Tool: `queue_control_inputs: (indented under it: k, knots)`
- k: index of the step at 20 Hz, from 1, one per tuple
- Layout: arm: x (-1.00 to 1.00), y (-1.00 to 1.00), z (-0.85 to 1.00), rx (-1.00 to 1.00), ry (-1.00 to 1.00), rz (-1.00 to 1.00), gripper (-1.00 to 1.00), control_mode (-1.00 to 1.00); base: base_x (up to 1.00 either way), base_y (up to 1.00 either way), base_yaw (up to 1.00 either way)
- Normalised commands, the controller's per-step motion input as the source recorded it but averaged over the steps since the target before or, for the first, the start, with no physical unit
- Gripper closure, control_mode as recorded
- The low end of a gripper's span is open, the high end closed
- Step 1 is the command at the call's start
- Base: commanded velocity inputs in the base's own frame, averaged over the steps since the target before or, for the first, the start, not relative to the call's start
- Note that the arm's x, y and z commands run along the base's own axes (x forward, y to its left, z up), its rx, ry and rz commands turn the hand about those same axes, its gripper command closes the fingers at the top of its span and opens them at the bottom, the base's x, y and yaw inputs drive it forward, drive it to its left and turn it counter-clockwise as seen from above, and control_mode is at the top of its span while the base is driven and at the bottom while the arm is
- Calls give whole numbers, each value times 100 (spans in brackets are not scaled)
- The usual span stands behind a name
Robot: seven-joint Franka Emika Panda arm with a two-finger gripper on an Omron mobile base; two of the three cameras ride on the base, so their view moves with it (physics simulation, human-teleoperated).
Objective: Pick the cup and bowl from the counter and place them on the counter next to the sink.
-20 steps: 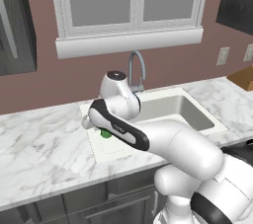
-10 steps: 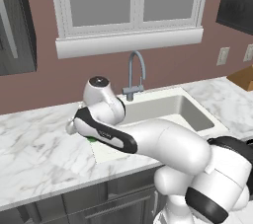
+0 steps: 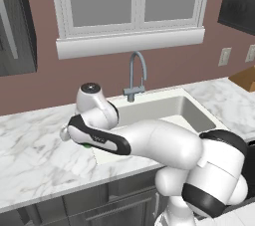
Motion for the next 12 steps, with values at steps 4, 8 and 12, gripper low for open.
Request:
queue_control_inputs:
  k: [4, 8, 12]
  knots:
    - [0, 0, -15, 0, 0, 0, 100, -100, 0, 0, 0]
    - [0, 0, -14, 0, 0, 0, 100, -100, 0, 0, 0]
    - [0, 0, -20, 0, 0, 0, 100, -100, 0, 0, 0]
